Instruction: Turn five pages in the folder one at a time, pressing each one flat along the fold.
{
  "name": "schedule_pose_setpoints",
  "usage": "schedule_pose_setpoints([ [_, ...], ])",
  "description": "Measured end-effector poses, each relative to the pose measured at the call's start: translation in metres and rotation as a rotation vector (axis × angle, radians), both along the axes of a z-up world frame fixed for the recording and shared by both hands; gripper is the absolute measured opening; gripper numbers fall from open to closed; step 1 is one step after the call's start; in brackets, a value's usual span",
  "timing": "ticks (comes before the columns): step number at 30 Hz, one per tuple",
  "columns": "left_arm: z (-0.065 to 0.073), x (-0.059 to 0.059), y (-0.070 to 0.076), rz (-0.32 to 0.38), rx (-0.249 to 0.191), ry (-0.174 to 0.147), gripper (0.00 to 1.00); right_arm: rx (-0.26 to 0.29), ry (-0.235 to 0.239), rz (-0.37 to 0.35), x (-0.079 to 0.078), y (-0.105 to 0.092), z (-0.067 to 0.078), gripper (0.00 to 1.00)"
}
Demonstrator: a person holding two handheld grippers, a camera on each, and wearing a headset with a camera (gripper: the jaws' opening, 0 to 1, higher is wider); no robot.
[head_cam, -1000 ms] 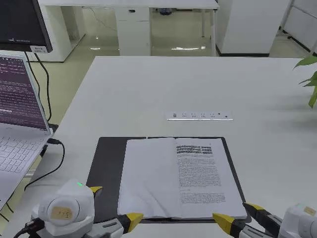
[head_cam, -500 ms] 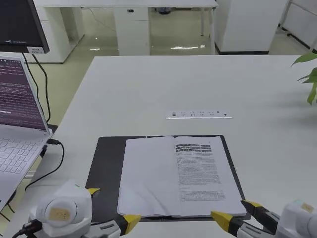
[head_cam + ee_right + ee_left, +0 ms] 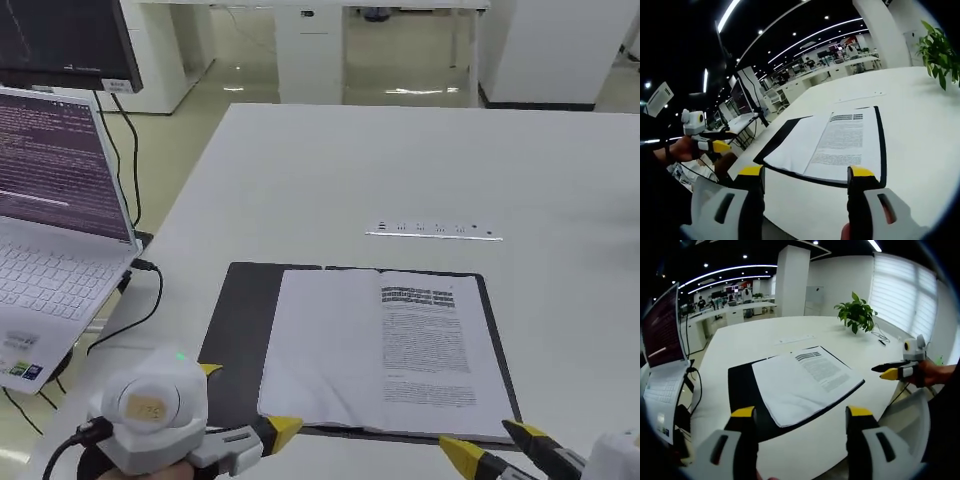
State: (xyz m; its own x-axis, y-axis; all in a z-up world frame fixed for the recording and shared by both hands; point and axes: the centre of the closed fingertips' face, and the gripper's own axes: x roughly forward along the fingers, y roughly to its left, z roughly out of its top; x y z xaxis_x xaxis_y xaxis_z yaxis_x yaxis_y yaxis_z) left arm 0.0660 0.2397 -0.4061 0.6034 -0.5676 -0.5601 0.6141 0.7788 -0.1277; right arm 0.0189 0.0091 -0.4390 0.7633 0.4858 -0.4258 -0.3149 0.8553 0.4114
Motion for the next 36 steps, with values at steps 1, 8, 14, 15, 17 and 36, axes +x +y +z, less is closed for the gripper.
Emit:
schedule_pose_setpoints([
  [1, 0.000, 0.000, 0.001, 0.004, 0.000, 0.000, 0.71, -0.003, 0.003, 0.004, 0.001, 0.000, 0.000, 0.65],
  [8, 0.001, -0.001, 0.007, 0.031, -0.007, -0.002, 0.72, 0.027, -0.006, -0.021, 0.011, -0.008, 0.007, 0.65],
  [14, 0.002, -0.001, 0.010, 0.044, -0.014, -0.002, 0.72, 0.004, -0.005, 0.006, 0.013, -0.008, 0.008, 0.65],
  [15, 0.001, -0.002, 0.010, 0.040, -0.009, 0.000, 0.72, 0.009, -0.007, 0.003, 0.014, -0.008, 0.008, 0.65],
  [17, 0.001, -0.002, 0.010, 0.039, -0.005, 0.000, 0.72, 0.018, -0.012, -0.005, 0.015, -0.009, 0.009, 0.65],
  [36, 0.000, -0.002, 0.004, 0.024, -0.010, -0.003, 0.73, -0.011, -0.014, -0.013, 0.006, -0.016, 0.006, 0.67],
])
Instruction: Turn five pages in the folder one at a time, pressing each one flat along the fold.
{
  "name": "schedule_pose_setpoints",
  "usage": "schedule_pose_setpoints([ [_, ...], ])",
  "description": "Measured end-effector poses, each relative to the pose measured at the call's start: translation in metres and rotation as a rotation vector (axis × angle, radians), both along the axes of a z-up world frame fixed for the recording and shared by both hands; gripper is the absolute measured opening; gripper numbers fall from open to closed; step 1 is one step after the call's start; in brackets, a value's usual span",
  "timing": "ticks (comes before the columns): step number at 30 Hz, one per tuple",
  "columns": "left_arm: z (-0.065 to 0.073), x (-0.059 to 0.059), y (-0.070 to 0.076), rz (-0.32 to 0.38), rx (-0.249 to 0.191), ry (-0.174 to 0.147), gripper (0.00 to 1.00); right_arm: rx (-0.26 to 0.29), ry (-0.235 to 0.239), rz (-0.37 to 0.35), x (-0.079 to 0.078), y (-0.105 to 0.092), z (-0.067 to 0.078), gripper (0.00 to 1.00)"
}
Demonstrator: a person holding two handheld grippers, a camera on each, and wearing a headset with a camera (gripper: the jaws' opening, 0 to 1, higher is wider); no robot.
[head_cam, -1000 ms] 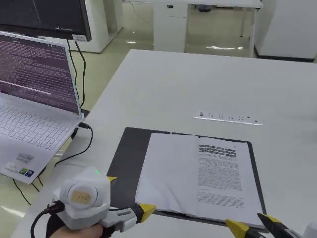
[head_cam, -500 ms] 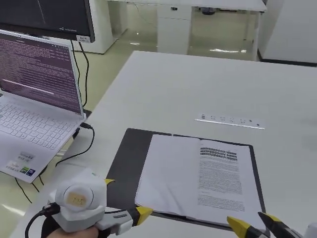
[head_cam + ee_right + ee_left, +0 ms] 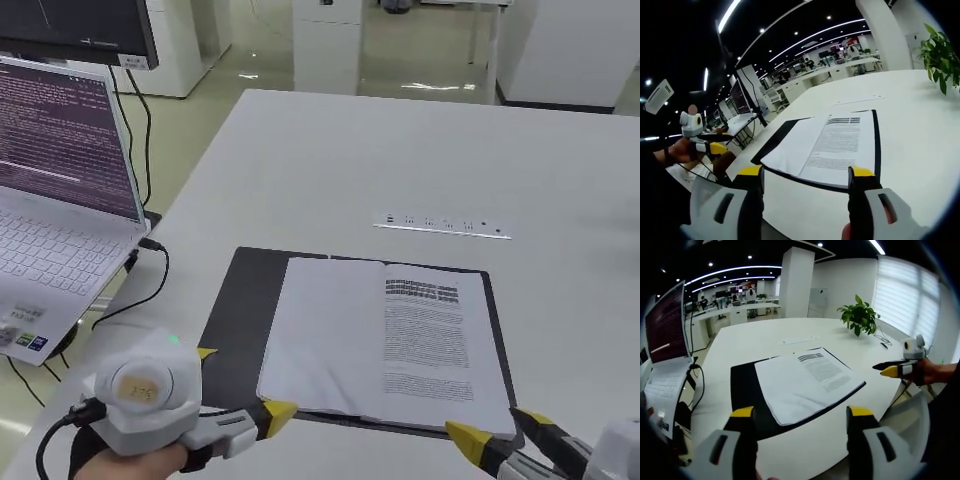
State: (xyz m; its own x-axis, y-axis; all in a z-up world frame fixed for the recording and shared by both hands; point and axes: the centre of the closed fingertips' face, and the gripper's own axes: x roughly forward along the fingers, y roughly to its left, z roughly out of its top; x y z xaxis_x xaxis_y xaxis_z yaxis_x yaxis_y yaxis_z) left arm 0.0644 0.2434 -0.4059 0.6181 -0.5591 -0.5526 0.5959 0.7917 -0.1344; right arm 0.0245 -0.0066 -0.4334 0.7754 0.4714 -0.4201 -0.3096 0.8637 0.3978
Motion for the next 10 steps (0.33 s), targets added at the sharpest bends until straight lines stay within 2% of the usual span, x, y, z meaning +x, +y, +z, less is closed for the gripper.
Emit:
schedule_pose_setpoints([
  [10, 0.0051, 0.0020, -0.0001, 0.009, -0.033, -0.016, 0.74, -0.028, -0.006, -0.007, -0.0032, -0.0065, 0.0024, 0.69],
])
